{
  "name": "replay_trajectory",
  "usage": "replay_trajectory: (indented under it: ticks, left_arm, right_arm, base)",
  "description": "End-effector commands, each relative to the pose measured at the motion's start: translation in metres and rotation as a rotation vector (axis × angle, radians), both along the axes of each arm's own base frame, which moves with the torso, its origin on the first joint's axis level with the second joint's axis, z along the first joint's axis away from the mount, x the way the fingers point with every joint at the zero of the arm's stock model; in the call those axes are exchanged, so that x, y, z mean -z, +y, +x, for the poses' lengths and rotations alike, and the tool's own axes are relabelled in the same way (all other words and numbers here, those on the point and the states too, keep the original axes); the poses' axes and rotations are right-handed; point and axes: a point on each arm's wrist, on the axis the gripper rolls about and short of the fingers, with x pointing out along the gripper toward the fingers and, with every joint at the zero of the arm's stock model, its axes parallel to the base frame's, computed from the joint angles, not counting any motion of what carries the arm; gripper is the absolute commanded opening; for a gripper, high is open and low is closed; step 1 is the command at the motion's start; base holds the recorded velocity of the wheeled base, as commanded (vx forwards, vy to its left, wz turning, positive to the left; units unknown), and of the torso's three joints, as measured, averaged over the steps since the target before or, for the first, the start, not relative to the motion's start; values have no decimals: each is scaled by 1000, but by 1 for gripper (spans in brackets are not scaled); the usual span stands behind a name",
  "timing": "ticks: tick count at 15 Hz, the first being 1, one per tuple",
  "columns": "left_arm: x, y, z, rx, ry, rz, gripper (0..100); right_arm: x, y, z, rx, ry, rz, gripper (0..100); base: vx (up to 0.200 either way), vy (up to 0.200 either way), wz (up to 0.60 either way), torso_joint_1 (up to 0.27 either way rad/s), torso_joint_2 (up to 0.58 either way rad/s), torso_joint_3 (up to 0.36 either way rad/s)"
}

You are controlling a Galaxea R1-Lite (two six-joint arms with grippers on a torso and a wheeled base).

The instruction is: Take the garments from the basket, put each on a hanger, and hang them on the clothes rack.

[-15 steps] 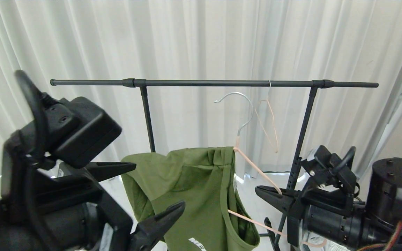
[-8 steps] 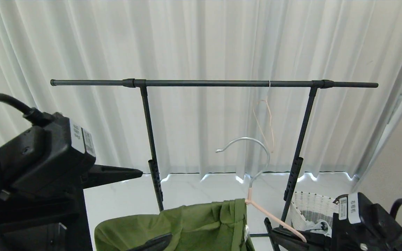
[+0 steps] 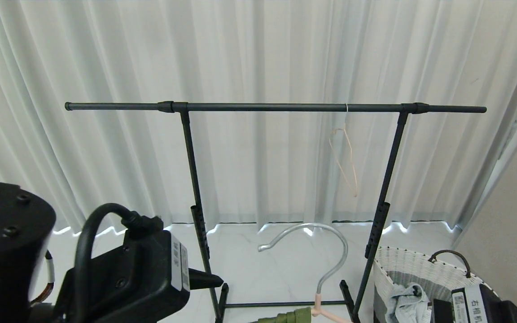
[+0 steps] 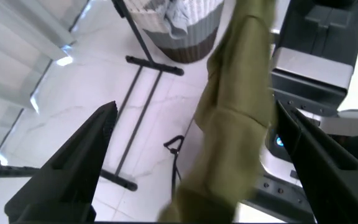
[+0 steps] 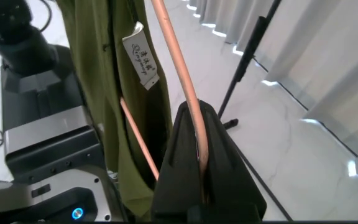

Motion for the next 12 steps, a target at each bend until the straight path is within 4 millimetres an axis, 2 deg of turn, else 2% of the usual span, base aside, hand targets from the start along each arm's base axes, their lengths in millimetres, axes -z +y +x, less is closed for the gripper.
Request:
replay_trajectory:
  ticks: [1, 6, 7, 12]
  left_arm:
    - [8, -8, 5, 9, 27, 32, 100]
    - [11, -6, 3, 33, 48, 29, 100]
    - [11, -6, 2, 33, 49, 30, 0]
    - [14, -5, 2, 32, 53, 37, 0]
  right_arm:
    - [-1, 2, -1, -10, -1, 2, 0]
    - [-2, 1, -1, -8, -6, 10, 0]
    - [-2, 1, -1, -8, -6, 10, 0]
    - [-6, -1, -2, -7, -15, 30, 0]
  base:
    - [0, 0, 0, 0, 0, 0]
    - [0, 0, 0, 0, 0, 0]
    - [0, 0, 0, 0, 0, 0]
    - [0, 0, 0, 0, 0, 0]
